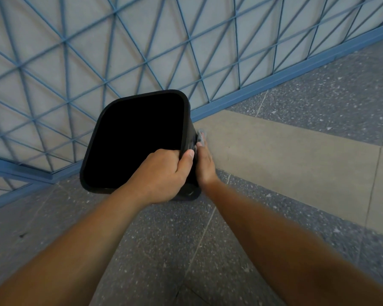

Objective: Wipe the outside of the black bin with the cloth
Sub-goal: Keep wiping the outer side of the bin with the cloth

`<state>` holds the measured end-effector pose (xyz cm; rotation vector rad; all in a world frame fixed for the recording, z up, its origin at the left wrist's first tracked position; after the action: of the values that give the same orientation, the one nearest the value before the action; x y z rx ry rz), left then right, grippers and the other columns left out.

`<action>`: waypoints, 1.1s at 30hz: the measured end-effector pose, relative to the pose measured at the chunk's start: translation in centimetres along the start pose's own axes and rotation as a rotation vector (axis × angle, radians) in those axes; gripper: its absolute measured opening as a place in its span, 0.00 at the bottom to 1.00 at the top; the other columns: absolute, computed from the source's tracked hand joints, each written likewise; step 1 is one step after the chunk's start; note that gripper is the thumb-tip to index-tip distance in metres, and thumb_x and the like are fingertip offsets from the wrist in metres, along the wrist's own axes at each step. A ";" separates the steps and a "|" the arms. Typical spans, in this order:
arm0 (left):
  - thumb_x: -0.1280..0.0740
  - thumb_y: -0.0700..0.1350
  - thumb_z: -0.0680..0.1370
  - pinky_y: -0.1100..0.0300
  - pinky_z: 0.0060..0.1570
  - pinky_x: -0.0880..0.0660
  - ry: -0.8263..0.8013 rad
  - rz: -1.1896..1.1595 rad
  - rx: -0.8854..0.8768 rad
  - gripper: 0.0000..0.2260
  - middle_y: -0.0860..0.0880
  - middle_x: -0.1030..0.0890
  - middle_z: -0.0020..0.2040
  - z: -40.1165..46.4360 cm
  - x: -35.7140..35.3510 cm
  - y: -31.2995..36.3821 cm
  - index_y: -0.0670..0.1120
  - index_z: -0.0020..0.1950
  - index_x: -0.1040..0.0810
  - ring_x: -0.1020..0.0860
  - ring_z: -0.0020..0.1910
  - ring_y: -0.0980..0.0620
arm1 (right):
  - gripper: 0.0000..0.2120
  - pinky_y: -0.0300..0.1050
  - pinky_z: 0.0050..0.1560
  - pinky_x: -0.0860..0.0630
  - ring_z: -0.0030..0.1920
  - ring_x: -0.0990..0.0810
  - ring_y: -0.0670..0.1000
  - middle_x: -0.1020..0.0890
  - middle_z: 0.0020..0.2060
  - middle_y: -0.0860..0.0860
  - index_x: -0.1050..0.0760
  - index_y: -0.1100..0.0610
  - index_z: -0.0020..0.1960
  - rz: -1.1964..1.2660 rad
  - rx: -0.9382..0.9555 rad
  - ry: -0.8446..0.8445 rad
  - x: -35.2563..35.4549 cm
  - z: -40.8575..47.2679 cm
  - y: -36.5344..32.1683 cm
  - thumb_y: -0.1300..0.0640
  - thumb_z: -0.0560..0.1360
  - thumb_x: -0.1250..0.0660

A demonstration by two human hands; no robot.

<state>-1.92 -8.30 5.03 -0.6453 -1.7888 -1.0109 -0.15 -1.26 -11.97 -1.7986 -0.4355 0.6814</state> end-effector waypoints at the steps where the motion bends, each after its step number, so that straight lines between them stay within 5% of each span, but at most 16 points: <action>1: 0.46 0.53 0.84 0.50 0.36 0.26 -0.004 -0.006 -0.001 0.21 0.47 0.23 0.30 -0.1 0.0 0.0 0.49 0.33 0.29 0.23 0.31 0.49 | 0.36 0.59 0.87 0.55 0.87 0.49 0.49 0.45 0.86 0.50 0.47 0.51 0.86 -0.001 0.002 -0.005 -0.3 -0.5 0.6 0.40 0.80 0.53; 5: 0.46 0.53 0.84 0.49 0.35 0.26 -0.014 -0.013 -0.003 0.22 0.45 0.23 0.29 -0.1 0.0 0.0 0.48 0.32 0.27 0.23 0.29 0.48 | 0.33 0.64 0.86 0.52 0.86 0.47 0.50 0.40 0.85 0.45 0.44 0.36 0.83 0.034 -0.011 -0.078 -0.7 -1.2 5.5 0.31 0.79 0.51; 10: 0.46 0.53 0.84 0.48 0.36 0.25 -0.007 -0.026 0.008 0.22 0.47 0.23 0.29 -0.2 0.0 -0.1 0.48 0.32 0.27 0.23 0.30 0.49 | 0.44 0.65 0.85 0.49 0.86 0.44 0.53 0.36 0.84 0.47 0.41 0.38 0.83 0.029 -0.160 -0.095 -0.5 2.4 8.5 0.18 0.72 0.49; 13: 0.45 0.53 0.84 0.47 0.36 0.25 -0.011 -0.029 0.004 0.23 0.45 0.23 0.29 -0.2 0.1 0.1 0.48 0.32 0.27 0.23 0.29 0.48 | 0.41 0.62 0.87 0.52 0.86 0.46 0.50 0.40 0.85 0.48 0.45 0.45 0.86 0.010 -0.022 -0.085 -0.7 -0.8 4.9 0.26 0.78 0.50; 17: 0.46 0.53 0.84 0.45 0.38 0.25 -0.003 -0.030 0.001 0.22 0.45 0.22 0.30 0.0 -0.1 -0.2 0.46 0.34 0.26 0.22 0.31 0.47 | 0.44 0.61 0.87 0.54 0.87 0.50 0.52 0.44 0.86 0.48 0.47 0.47 0.86 -0.026 -0.085 -0.011 0.2 -0.2 3.2 0.29 0.75 0.52; 22: 0.46 0.52 0.84 0.47 0.36 0.26 -0.002 -0.019 -0.008 0.22 0.45 0.23 0.30 -0.3 0.1 0.1 0.47 0.33 0.27 0.23 0.31 0.48 | 0.33 0.57 0.88 0.56 0.87 0.55 0.50 0.49 0.87 0.47 0.51 0.49 0.86 0.024 0.033 -0.010 -0.4 -2.9 2.6 0.43 0.82 0.53; 26: 0.46 0.53 0.84 0.46 0.40 0.24 -0.013 -0.018 -0.004 0.22 0.46 0.21 0.32 -0.2 0.0 -0.2 0.46 0.36 0.24 0.21 0.34 0.48 | 0.38 0.62 0.87 0.53 0.87 0.48 0.51 0.42 0.86 0.46 0.45 0.42 0.85 0.065 -0.128 -0.021 -0.1 0.5 5.1 0.32 0.77 0.51; 30: 0.47 0.55 0.84 0.45 0.41 0.24 -0.024 -0.017 -0.023 0.20 0.49 0.22 0.32 -0.3 -0.1 -0.5 0.50 0.37 0.26 0.21 0.35 0.49 | 0.35 0.53 0.87 0.53 0.86 0.47 0.50 0.42 0.86 0.49 0.44 0.48 0.85 0.054 -0.033 0.018 -0.5 -0.7 0.4 0.41 0.80 0.51; 33: 0.49 0.59 0.81 0.45 0.42 0.23 -0.046 -0.021 -0.011 0.22 0.49 0.21 0.34 -0.3 -0.2 -0.5 0.50 0.37 0.25 0.20 0.36 0.49 | 0.35 0.60 0.87 0.51 0.86 0.46 0.51 0.40 0.85 0.48 0.42 0.43 0.85 0.074 -0.007 -0.009 -0.5 -1.1 3.0 0.36 0.78 0.50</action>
<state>-2.10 -8.82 4.68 -0.6623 -1.8346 -1.0283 0.02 -3.36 -14.47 -1.8266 -0.3792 0.7402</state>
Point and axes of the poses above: each hand's wrist, its own z-axis towards the middle knuckle, its own x-axis out of the back of the hand, y = z × x, the point moved 4 cm from there along z, towards the middle knuckle
